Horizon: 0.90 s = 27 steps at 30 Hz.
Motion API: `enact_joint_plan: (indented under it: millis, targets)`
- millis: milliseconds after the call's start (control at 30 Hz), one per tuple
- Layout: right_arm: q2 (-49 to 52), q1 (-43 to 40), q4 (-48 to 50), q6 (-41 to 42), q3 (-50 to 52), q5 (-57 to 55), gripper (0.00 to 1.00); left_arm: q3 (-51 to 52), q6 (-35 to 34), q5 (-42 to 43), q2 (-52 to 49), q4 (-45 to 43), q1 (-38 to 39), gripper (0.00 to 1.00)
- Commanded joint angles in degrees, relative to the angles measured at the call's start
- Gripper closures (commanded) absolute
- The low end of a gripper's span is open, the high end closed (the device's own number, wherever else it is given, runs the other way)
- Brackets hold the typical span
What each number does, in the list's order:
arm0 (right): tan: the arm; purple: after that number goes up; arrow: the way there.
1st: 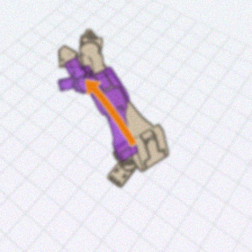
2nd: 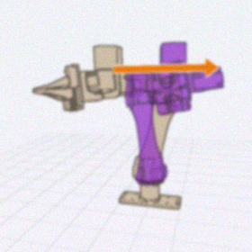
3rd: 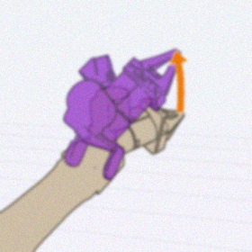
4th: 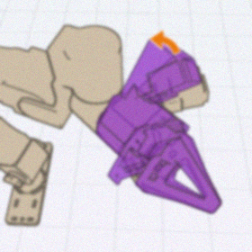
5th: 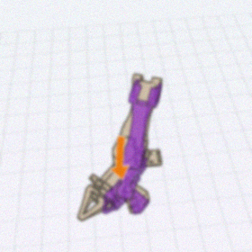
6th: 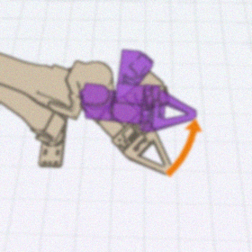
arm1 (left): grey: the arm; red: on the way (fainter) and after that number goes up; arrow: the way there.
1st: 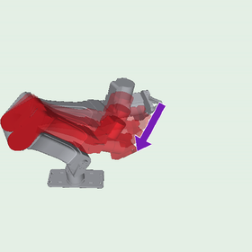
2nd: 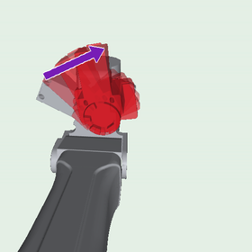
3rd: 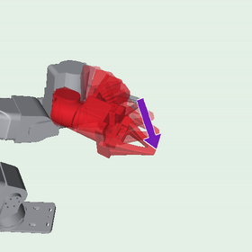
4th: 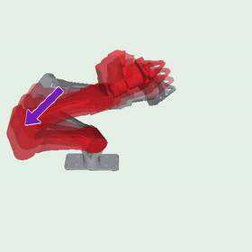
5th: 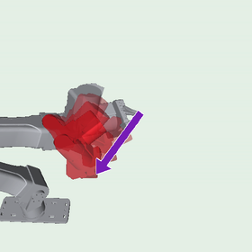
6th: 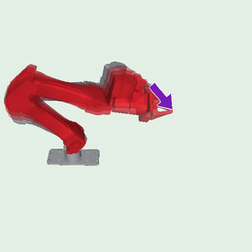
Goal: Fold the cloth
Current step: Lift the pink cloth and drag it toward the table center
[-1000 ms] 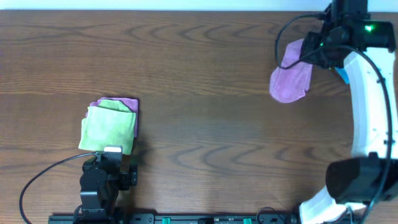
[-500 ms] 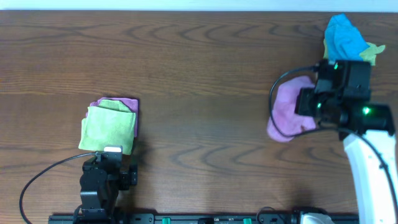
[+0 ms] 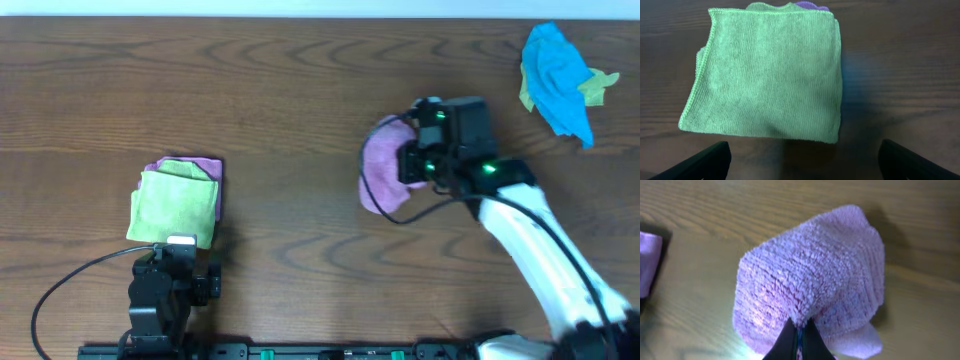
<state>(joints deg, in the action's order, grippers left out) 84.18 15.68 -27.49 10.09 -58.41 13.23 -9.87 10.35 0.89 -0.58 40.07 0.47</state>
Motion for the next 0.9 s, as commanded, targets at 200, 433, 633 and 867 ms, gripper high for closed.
enact_joint_plan:
  millis: [200,433,633,867]
  targets:
    - [15.5,2.9,20.4,5.9,-0.4,-1.8,0.99,0.7,-0.3,0.0,0.4,0.4,-0.2,0.05]
    - [25.4,2.9,31.8,7.9,-6.8,-4.9,0.63,0.7,-0.3,0.0,0.4,0.4,-0.2,0.05]
    - [25.7,3.0,33.4,8.0,-10.6,-7.5,0.23,0.7,-0.3,0.0,0.4,0.4,-0.2,0.05]
    - [24.3,3.5,21.9,10.2,-16.3,-4.7,0.06,0.7,-0.3,0.0,0.4,0.4,-0.2,0.05]
